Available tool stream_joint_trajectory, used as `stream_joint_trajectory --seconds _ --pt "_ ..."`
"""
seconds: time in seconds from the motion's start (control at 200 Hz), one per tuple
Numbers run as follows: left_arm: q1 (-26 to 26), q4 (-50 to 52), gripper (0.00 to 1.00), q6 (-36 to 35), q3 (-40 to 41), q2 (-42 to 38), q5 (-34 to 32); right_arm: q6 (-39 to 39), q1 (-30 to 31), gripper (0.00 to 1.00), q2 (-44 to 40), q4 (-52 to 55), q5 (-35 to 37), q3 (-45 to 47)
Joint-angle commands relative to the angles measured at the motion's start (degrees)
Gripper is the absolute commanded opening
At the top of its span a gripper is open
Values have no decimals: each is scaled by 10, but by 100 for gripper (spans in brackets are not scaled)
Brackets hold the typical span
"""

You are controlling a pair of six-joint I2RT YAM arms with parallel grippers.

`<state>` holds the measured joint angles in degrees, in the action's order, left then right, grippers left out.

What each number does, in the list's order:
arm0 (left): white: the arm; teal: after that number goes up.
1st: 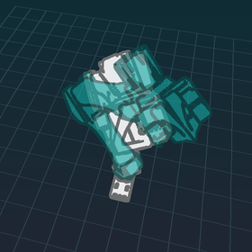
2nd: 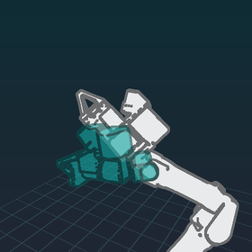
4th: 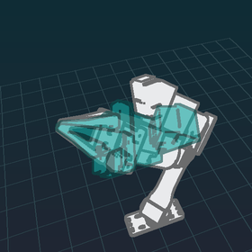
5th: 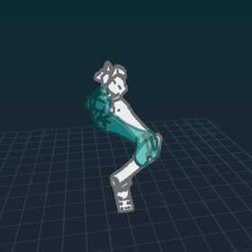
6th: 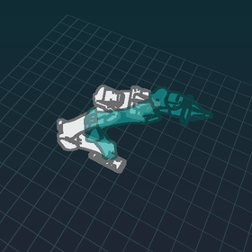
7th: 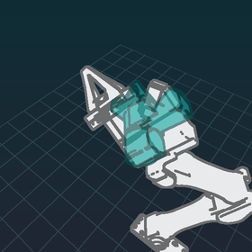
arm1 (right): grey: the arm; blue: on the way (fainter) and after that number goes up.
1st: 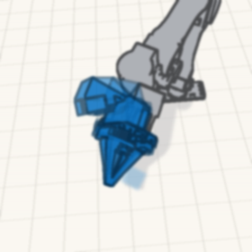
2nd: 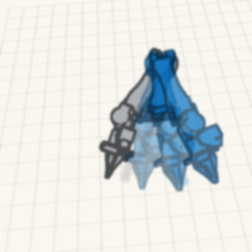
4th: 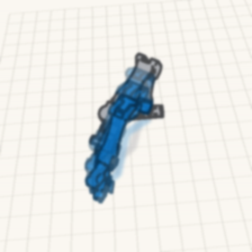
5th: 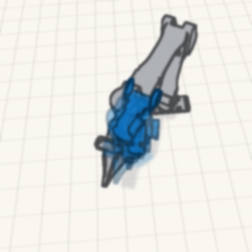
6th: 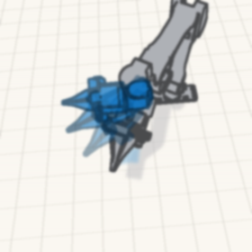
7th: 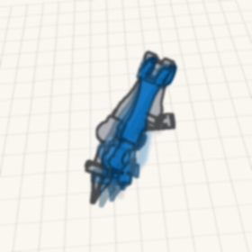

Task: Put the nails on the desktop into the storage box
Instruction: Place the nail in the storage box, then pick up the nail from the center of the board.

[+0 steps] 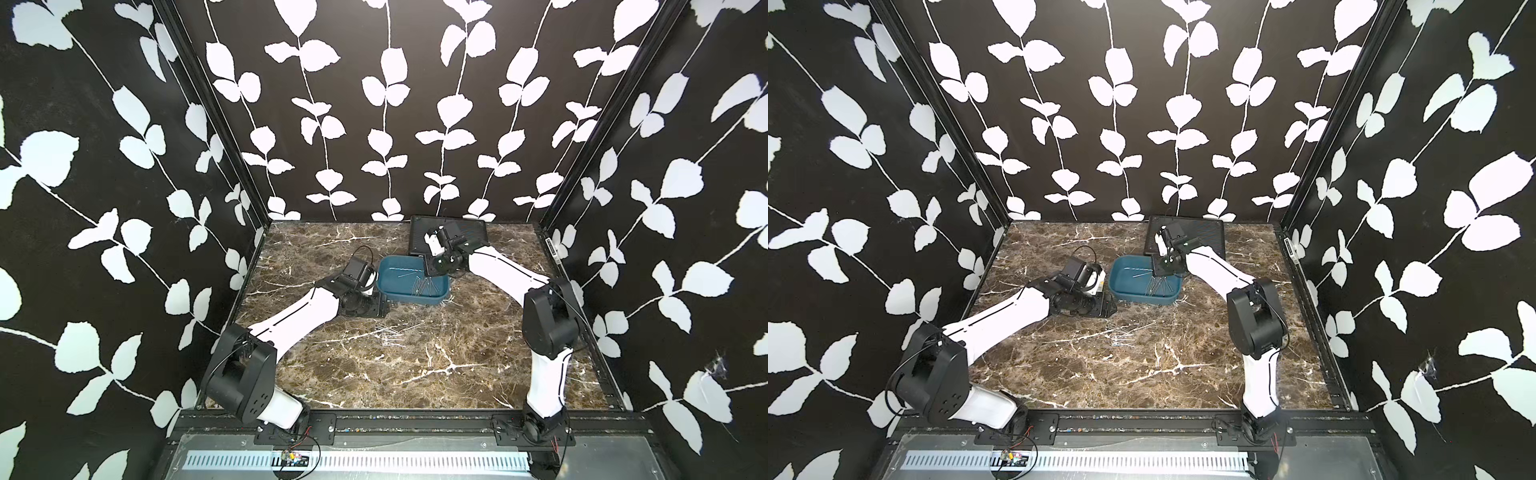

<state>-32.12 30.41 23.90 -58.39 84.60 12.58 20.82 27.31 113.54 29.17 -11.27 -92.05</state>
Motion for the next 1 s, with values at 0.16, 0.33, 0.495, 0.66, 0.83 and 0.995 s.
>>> stream_joint_trajectory --seconds 0.16,0.33,0.495,0.66,0.83,0.995 --pt "-37 38 70 -61 -58 51 -10 28 -9 24 16 -27 10 13" --pt "-70 46 68 -113 -111 107 -12 17 -15 30 -33 -16 4 34" --pt "-121 45 64 -161 -158 163 -8 0 -30 33 -136 -11 23 91" --pt "-163 50 58 -203 -195 220 -13 3 -75 34 -236 4 26 163" --pt "-177 62 54 -230 -224 261 -15 -7 -113 34 -301 20 30 221" --pt "-177 78 51 -246 -242 282 -37 -6 -122 34 -334 22 31 253"
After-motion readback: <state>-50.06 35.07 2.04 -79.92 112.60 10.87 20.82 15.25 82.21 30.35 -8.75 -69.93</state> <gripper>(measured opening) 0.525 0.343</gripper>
